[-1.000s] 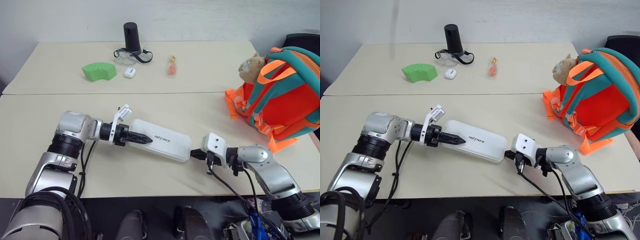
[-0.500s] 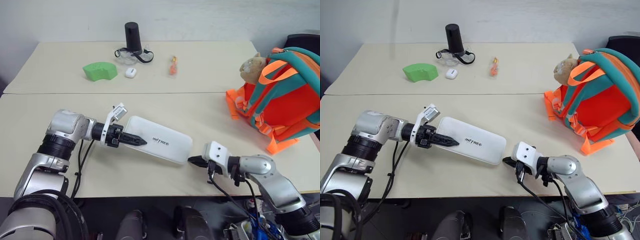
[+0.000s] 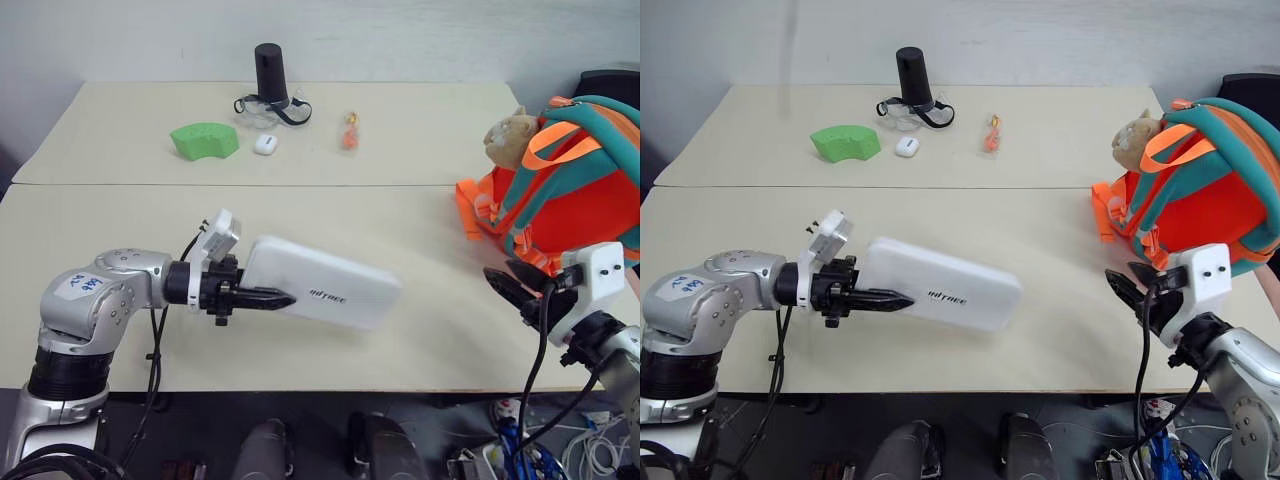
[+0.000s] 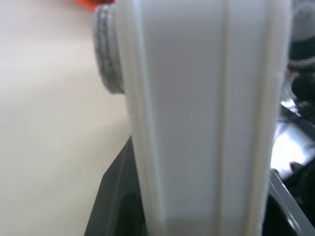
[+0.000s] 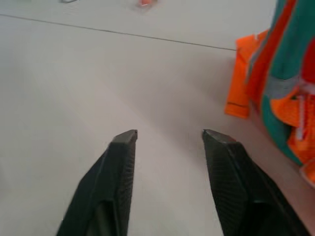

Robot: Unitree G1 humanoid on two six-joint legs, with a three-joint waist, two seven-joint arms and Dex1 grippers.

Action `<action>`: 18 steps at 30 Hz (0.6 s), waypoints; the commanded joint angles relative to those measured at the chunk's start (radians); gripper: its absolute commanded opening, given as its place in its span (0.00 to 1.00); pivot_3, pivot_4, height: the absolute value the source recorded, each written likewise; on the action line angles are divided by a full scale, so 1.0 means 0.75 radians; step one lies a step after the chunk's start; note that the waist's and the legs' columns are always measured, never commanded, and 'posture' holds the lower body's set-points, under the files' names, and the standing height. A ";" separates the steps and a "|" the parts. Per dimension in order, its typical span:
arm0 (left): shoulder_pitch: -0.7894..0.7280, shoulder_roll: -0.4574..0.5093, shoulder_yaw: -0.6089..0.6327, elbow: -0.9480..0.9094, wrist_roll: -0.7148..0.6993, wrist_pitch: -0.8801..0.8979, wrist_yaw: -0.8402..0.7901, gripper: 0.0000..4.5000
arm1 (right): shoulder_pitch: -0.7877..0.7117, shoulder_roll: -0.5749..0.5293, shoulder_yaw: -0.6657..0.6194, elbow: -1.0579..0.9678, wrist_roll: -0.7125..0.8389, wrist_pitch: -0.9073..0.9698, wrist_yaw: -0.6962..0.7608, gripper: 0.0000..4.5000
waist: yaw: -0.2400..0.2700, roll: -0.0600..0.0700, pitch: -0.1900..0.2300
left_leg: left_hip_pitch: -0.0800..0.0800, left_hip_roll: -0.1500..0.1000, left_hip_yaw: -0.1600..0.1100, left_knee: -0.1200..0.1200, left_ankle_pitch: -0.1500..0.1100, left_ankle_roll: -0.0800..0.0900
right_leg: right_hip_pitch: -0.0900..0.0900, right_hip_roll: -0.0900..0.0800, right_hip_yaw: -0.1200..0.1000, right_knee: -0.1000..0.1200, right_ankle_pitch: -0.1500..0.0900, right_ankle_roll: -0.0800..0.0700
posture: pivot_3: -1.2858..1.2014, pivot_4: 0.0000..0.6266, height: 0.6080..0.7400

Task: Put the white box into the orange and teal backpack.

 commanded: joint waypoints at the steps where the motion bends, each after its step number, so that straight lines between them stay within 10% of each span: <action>1: -0.058 -0.081 0.204 -0.134 -0.208 0.081 0.197 0.31 | -0.122 0.004 -0.034 0.042 0.001 -0.024 -0.130 0.75 | -0.001 0.000 0.000 | 0.000 0.000 0.000 0.000 0.000 0.000 | 0.000 0.000 0.000 0.000 0.000 0.000 | 0.52 0.24 1.00; 5: -0.089 -0.112 0.314 -0.149 -0.362 0.132 0.328 0.31 | -0.342 0.006 0.016 0.245 -0.034 -0.068 -0.212 0.99 | -0.010 0.000 0.000 | 0.001 0.000 0.002 -0.001 0.001 -0.001 | 0.000 0.002 0.001 0.001 0.000 0.000 | 0.52 0.24 1.00; 14: -0.126 -0.065 0.338 -0.101 -0.500 0.122 0.460 0.31 | -0.731 0.070 0.200 0.791 -0.127 -0.322 -0.183 0.99 | -0.006 0.000 0.000 | 0.001 -0.002 0.003 0.000 0.004 0.001 | 0.000 0.006 0.001 0.000 0.001 0.002 | 0.52 0.24 1.00; 18: -0.143 -0.037 0.334 -0.067 -0.510 0.102 0.486 0.31 | -0.812 0.060 0.276 0.905 -0.184 -0.494 -0.094 0.78 | -0.007 0.000 0.000 | 0.000 -0.002 0.003 -0.001 0.005 0.001 | -0.001 0.006 0.001 0.000 0.001 0.002 | 0.52 0.24 1.00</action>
